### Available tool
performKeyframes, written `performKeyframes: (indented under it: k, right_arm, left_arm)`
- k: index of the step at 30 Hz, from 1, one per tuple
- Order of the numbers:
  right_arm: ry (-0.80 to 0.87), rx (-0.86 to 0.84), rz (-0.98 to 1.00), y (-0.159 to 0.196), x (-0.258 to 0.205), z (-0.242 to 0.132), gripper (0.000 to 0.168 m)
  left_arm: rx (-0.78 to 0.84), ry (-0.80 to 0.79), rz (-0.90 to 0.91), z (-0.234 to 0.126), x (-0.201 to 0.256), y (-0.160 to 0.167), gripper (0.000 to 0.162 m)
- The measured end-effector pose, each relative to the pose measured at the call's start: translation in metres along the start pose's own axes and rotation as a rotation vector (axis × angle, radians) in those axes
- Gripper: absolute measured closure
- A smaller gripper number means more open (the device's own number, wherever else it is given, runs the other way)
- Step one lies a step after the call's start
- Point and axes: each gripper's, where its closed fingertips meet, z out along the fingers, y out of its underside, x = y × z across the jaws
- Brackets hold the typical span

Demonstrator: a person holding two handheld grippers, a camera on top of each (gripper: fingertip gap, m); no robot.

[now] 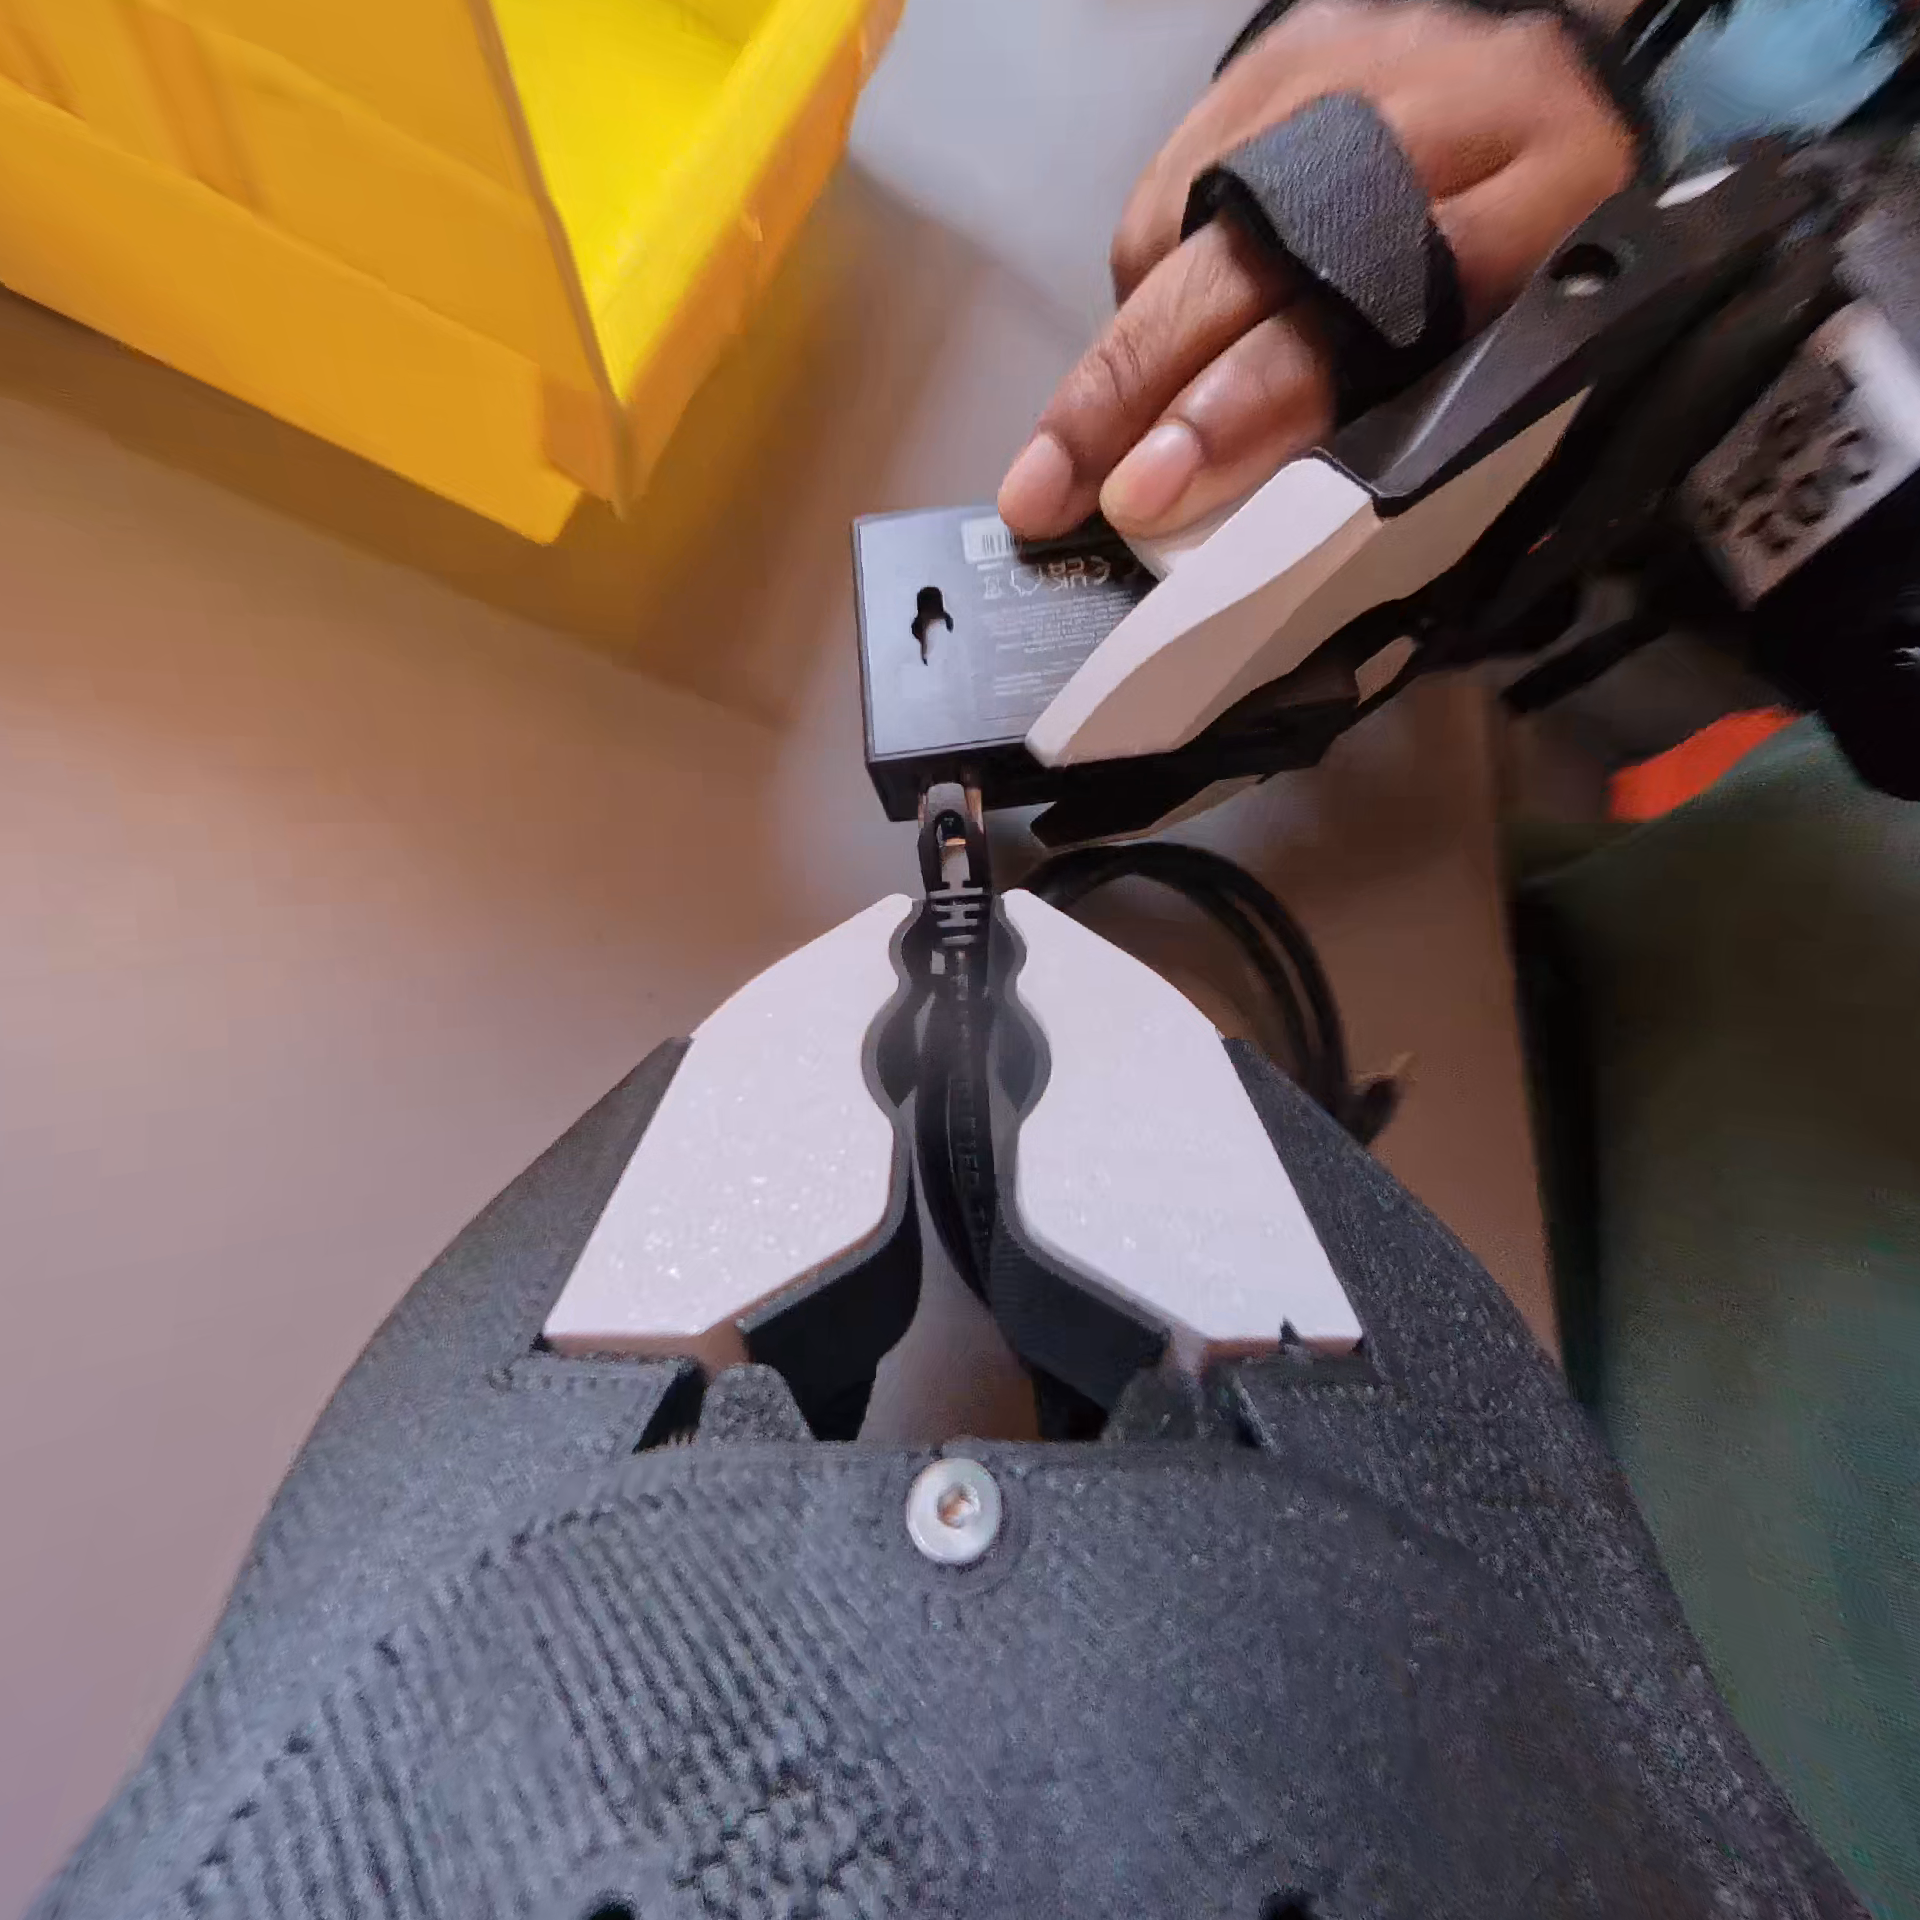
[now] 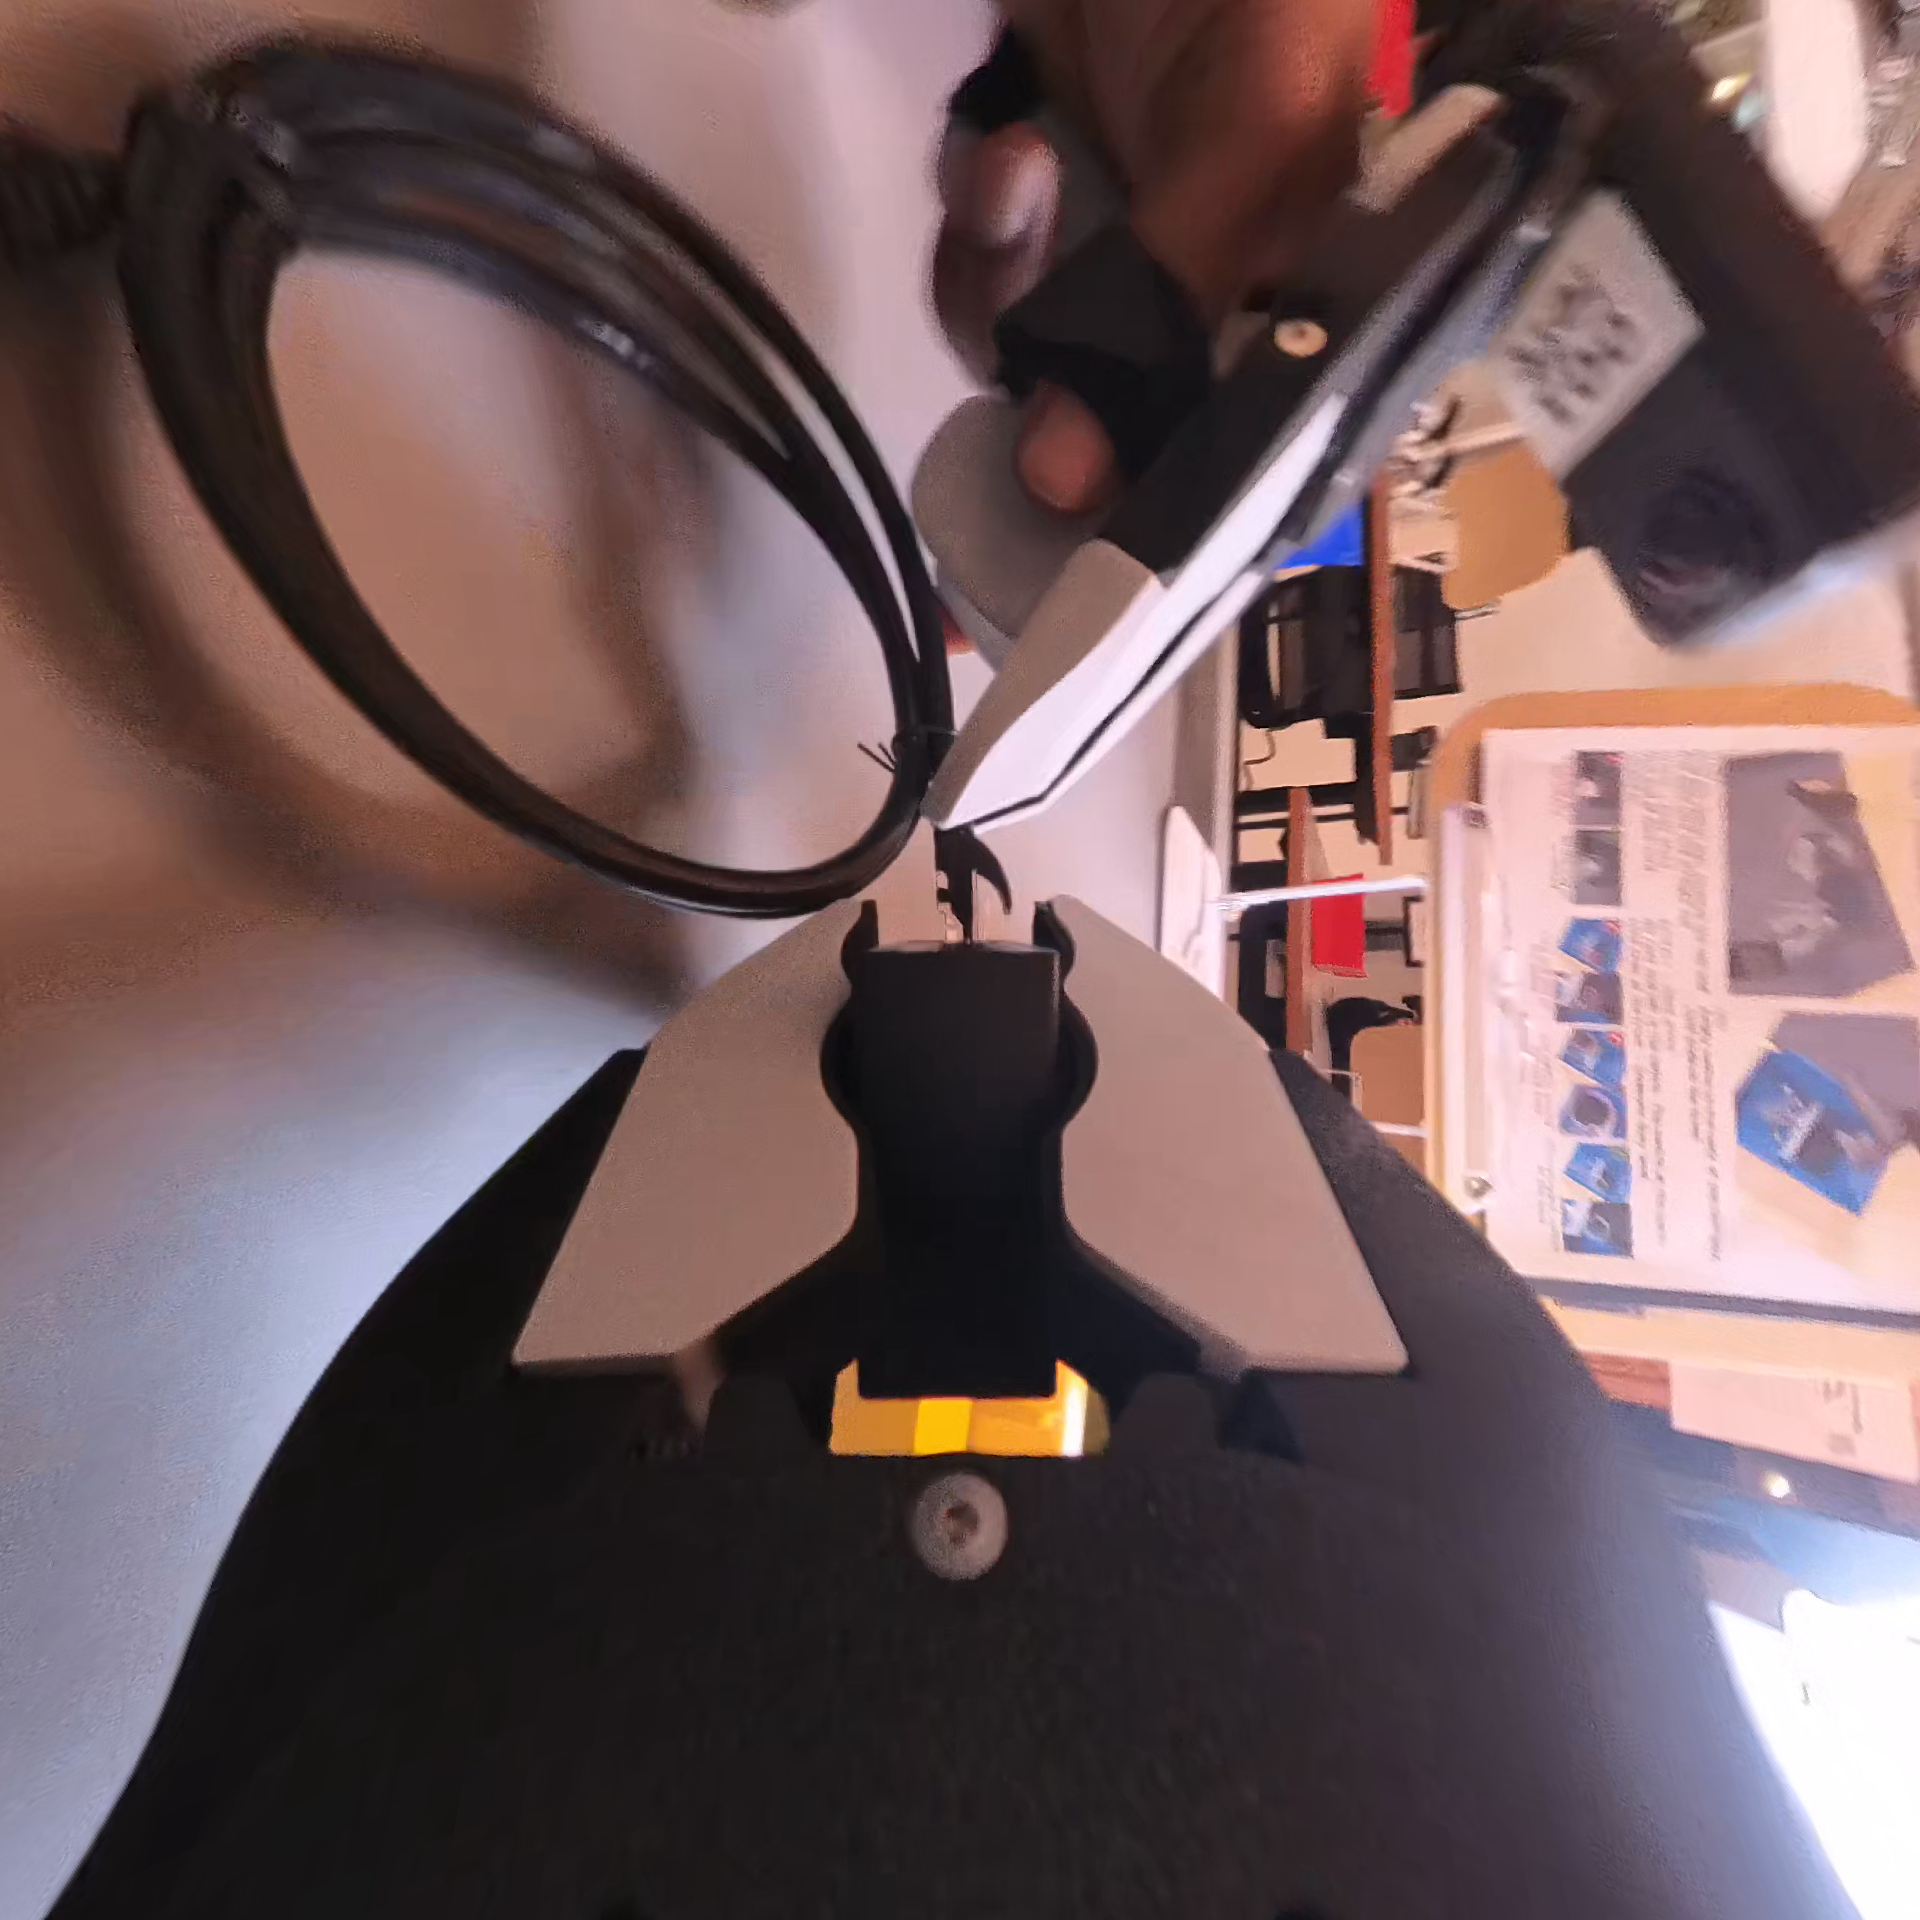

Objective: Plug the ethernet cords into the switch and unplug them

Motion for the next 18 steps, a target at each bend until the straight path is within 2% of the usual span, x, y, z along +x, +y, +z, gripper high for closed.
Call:
performKeyframes:
  k: [1, 2, 4, 7, 8, 10, 12, 13, 18]
  right_arm:
    - [0.026, 0.022, 0.036, -0.002, 0.011, -0.004, 0.139]
    - [0.047, 0.049, 0.067, -0.005, 0.019, -0.007, 0.137]
    - [0.058, 0.090, 0.106, -0.010, 0.027, -0.011, 0.123]
    - [0.045, 0.089, 0.136, -0.001, 0.032, -0.019, 0.102]
    - [0.039, 0.079, 0.133, 0.005, 0.031, -0.021, 0.102]
    - [0.032, 0.083, 0.137, 0.012, 0.028, -0.022, 0.106]
    - [0.020, 0.118, 0.118, 0.006, 0.020, -0.020, 0.123]
    - [0.022, 0.131, 0.078, 0.000, 0.017, -0.019, 0.138]
    - [-0.032, 0.161, 0.071, -0.011, 0.011, -0.021, 0.138]
  left_arm:
    - [0.057, 0.044, -0.028, -0.007, 0.003, -0.008, 0.152]
    - [0.089, 0.076, -0.035, -0.012, 0.006, -0.013, 0.152]
    - [0.086, 0.086, 0.003, -0.013, 0.010, -0.013, 0.151]
    - [0.152, 0.163, -0.032, -0.023, 0.018, -0.019, 0.151]
    - [0.170, 0.188, -0.036, -0.027, 0.021, -0.020, 0.151]
    - [0.177, 0.210, -0.031, -0.030, 0.026, -0.018, 0.151]
    - [0.164, 0.218, -0.032, -0.025, 0.028, -0.015, 0.151]
    - [0.155, 0.228, -0.036, -0.023, 0.030, -0.013, 0.151]
    - [0.117, 0.227, -0.003, -0.020, 0.036, -0.007, 0.152]
